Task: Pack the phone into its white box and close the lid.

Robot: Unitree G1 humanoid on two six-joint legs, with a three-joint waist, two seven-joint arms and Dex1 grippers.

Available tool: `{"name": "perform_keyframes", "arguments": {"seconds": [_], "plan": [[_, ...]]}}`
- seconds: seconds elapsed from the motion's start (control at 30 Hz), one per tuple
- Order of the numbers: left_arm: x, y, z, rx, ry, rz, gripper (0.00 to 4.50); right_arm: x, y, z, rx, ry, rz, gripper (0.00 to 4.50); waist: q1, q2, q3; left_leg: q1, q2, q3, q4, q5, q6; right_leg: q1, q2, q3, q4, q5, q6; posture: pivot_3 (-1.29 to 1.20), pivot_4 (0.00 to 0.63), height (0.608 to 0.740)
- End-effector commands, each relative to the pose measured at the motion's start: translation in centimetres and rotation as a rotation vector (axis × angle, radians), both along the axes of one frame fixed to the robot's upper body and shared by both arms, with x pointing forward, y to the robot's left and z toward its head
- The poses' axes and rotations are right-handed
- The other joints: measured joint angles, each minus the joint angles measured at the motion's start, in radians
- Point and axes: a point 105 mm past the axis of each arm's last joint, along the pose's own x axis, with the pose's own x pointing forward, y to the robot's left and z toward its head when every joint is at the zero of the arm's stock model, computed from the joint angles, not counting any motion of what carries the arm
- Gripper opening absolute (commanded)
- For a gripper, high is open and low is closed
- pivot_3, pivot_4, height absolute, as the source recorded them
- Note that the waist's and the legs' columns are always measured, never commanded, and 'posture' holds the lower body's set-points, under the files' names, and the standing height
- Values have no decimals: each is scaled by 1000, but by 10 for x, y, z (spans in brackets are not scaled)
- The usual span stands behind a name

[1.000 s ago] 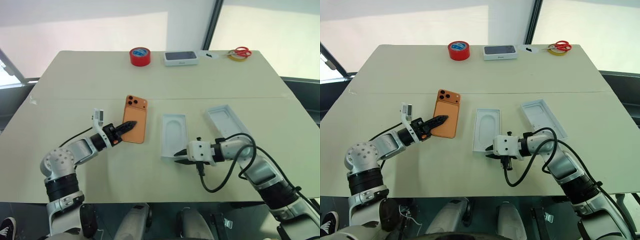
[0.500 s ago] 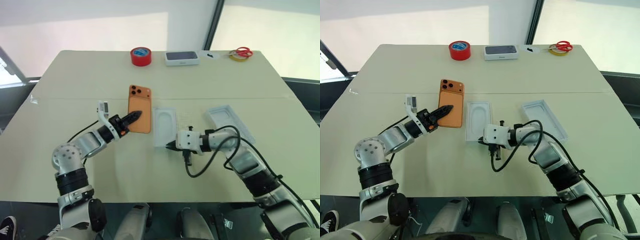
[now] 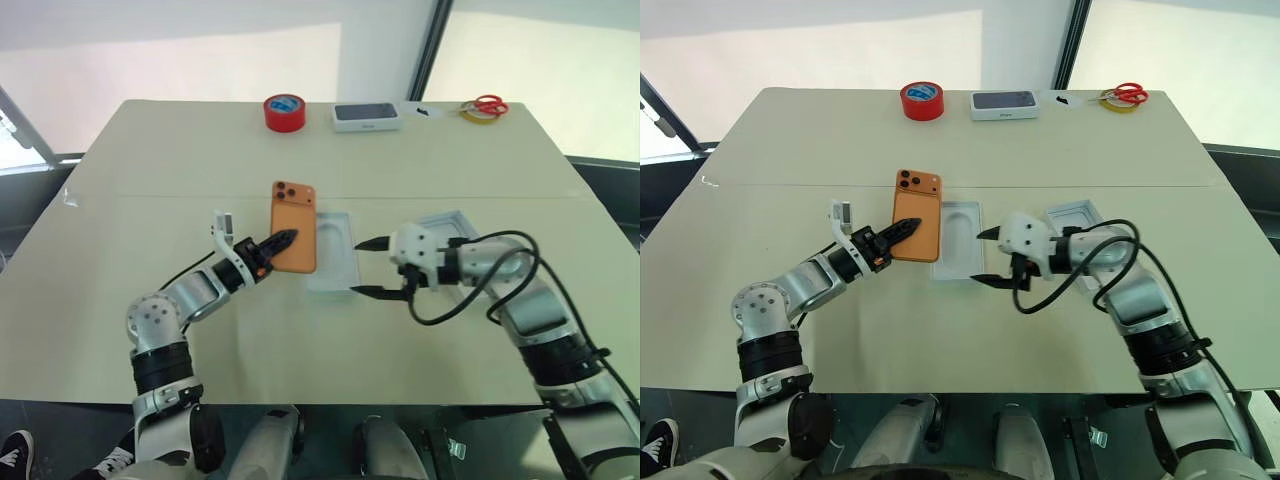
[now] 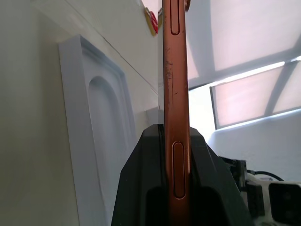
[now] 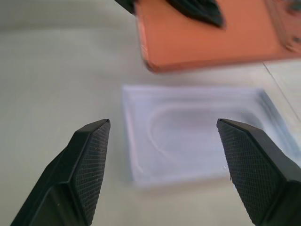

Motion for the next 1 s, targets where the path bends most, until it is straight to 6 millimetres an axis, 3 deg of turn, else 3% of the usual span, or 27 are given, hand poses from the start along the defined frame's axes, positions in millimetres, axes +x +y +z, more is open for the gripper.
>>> {"name": "perform_keyframes", "arguments": {"seconds": [0.03,0.23,0.47,0.87,0.97,1.0], "plan": [[4,-16,4,1,-28,-14,0,13,-25,5,2,-30,-89,3913,3,0,0,0,0,0,0,0,0,0,0,0,0,0,0,0,150,740],[8,-27,-2,8,-7,-17,0,16,-23,7,13,-54,-91,3913,4,0,0,-1,1,1,0,0,0,-1,0,0,0,0,0,0,150,740],[4,-34,-6,39,14,-58,3297,20,-18,8,26,-71,-99,3977,12,0,0,-1,1,0,2,0,0,0,0,0,0,0,0,0,150,740],[-13,-8,8,164,-95,-53,3297,26,-17,8,25,-81,-122,3977,13,1,0,-5,0,0,9,-3,4,0,1,0,0,0,0,0,150,740],[-8,8,10,236,-133,15,3297,32,-19,5,11,-88,-153,3977,13,1,0,-5,0,0,9,-3,4,0,1,0,0,0,0,0,150,740],[-4,14,8,299,-149,46,3070,36,-20,4,12,-93,-173,3718,13,1,0,-5,0,0,9,-3,4,0,1,0,0,0,0,0,150,740]]}}
